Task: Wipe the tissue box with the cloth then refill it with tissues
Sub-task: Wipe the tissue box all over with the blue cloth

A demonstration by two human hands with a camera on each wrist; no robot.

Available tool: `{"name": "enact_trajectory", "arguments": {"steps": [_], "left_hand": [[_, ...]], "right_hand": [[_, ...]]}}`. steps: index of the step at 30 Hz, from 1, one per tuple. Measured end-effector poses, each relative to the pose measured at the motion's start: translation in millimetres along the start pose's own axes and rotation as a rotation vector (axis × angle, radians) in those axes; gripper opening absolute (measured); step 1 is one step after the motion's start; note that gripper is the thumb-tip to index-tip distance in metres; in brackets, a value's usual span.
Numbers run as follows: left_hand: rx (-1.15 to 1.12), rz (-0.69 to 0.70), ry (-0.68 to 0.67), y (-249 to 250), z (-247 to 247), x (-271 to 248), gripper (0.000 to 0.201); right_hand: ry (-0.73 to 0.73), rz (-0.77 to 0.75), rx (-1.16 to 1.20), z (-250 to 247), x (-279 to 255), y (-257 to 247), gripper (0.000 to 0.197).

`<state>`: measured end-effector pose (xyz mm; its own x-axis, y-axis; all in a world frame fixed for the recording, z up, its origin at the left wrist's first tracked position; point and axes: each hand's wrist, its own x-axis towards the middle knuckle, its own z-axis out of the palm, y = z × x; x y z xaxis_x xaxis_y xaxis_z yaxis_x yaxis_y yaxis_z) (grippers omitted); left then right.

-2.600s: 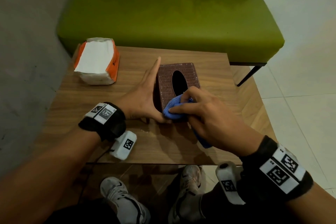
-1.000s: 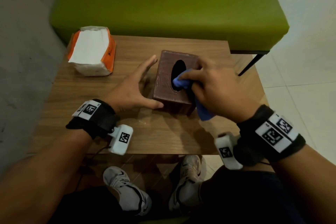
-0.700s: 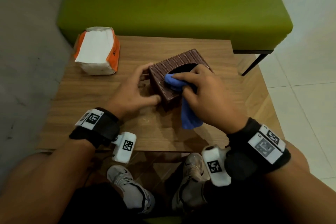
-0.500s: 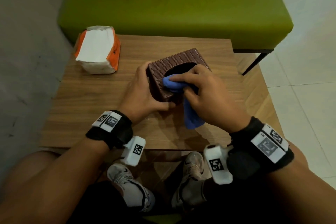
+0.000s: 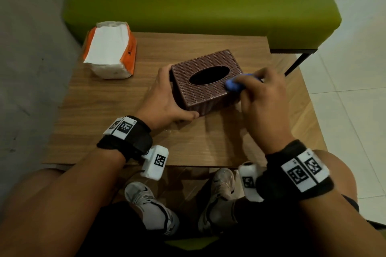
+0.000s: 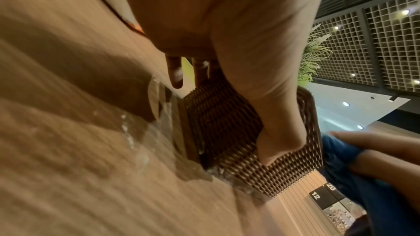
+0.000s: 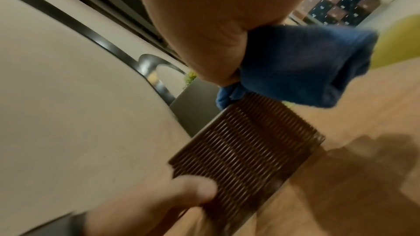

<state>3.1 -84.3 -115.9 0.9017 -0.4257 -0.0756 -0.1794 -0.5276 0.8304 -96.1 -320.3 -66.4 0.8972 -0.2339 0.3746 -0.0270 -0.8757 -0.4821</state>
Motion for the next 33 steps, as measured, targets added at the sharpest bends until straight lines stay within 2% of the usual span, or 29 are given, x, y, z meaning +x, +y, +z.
{"name": "enact_trajectory", "arguments": {"steps": [1, 3, 5, 6, 8, 11, 13, 16, 18, 22, 24, 27, 30, 33], "left_hand": [[-0.003, 0.006, 0.005, 2.0, 1.4, 0.2, 0.129], [-0.035, 0.01, 0.005, 2.8, 3.1, 1.4, 0.126], [-0.047, 0.014, -0.019, 1.5, 0.4, 0.6, 0.119], [-0.039, 0.016, -0.027, 0.6, -1.8, -0.3, 0.119], [-0.028, 0.017, -0.03, -1.7, -4.5, -2.1, 0.124], [-0.018, 0.027, -0.016, -4.0, -1.2, -3.5, 0.126], [-0.056, 0.032, -0.004, -3.6, 1.8, -2.9, 0.125], [-0.083, 0.035, -0.015, -4.0, 1.0, -1.4, 0.12], [-0.055, 0.04, -0.027, -5.3, -1.7, -0.8, 0.125], [-0.025, 0.034, -0.036, -5.0, -0.8, -0.4, 0.128], [-0.037, 0.039, -0.032, -3.9, 0.6, 1.2, 0.127], [-0.06, 0.046, -0.05, -2.7, -1.7, 2.1, 0.122], [-0.024, 0.049, -0.069, -2.6, -4.8, 2.4, 0.127], [-0.021, 0.043, -0.067, -3.4, -4.2, 1.9, 0.127]], "right_hand": [[0.006, 0.006, -0.005, 2.9, -4.4, -6.7, 0.023], [-0.088, -0.09, 0.014, 18.9, -20.2, -41.5, 0.022], [-0.192, -0.205, 0.036, 27.9, -34.9, -66.6, 0.026], [-0.221, -0.221, 0.038, 25.2, -34.1, -63.7, 0.03], [-0.178, -0.16, 0.024, 12.3, -25.6, -37.7, 0.035], [0.004, -0.018, 0.002, -3.2, -17.8, -6.2, 0.026], [-0.031, -0.041, 0.029, 9.0, -22.6, -30.3, 0.024], [-0.178, -0.165, 0.047, 24.6, -38.2, -68.1, 0.027], [-0.188, -0.164, 0.021, 15.1, -31.4, -50.2, 0.03], [-0.031, -0.024, -0.013, -7.2, -20.2, -10.6, 0.024], [-0.082, -0.038, 0.012, 4.8, -23.3, -34.4, 0.024], [-0.206, -0.167, 0.03, 21.4, -34.1, -68.0, 0.028], [-0.204, -0.153, 0.053, 5.1, -21.7, -33.9, 0.034], [-0.099, -0.005, 0.021, -16.6, -1.3, 7.3, 0.032]]}}
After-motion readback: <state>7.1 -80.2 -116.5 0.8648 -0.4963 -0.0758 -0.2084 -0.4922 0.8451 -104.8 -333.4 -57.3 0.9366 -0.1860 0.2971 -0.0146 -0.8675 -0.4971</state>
